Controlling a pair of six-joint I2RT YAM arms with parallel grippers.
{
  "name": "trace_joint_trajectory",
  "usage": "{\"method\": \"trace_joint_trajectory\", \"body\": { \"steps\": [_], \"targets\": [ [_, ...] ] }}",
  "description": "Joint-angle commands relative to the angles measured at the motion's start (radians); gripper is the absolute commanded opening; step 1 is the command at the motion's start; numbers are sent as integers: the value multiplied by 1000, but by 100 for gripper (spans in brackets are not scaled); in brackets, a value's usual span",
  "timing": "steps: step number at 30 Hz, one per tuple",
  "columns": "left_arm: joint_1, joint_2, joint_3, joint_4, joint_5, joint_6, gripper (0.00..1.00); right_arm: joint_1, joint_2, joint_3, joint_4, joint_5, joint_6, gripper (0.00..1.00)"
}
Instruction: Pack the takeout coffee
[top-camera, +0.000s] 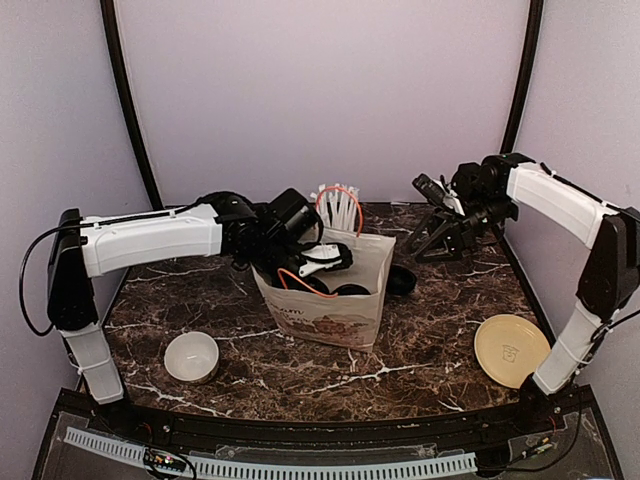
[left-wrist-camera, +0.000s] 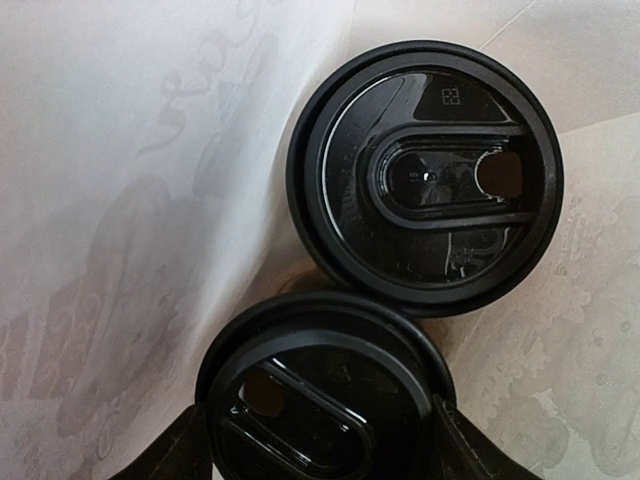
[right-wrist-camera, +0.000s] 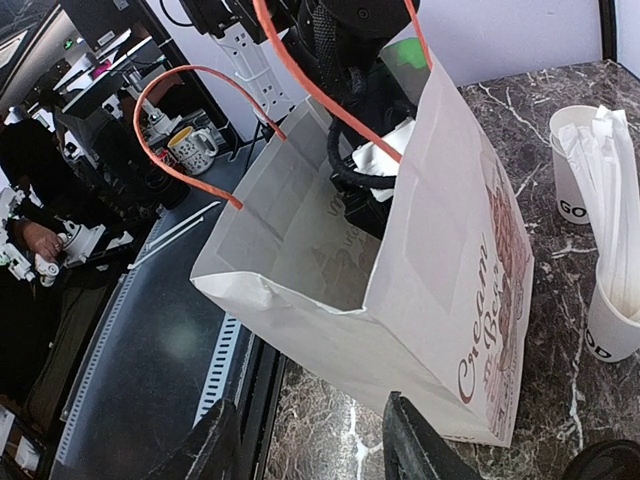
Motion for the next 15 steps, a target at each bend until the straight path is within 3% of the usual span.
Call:
{"method": "trace_joint_trajectory", "body": {
  "steps": [1,6,12,15],
  "targets": [
    [-14,73,-78,-57,-59,-45,36,-6,10,29,-6,-38,19,48],
    [-15,2,-179,45,-8,-106,34,-5,-4,44,-8,-24,35,48],
    [-15,-110,-341,230,101,-66,33,-5,9,46,-8,-21,39,48],
    [-15,-84,-328,230,76,-48,33,-5,14,44,-8,-27,38,48]
  ]
}}
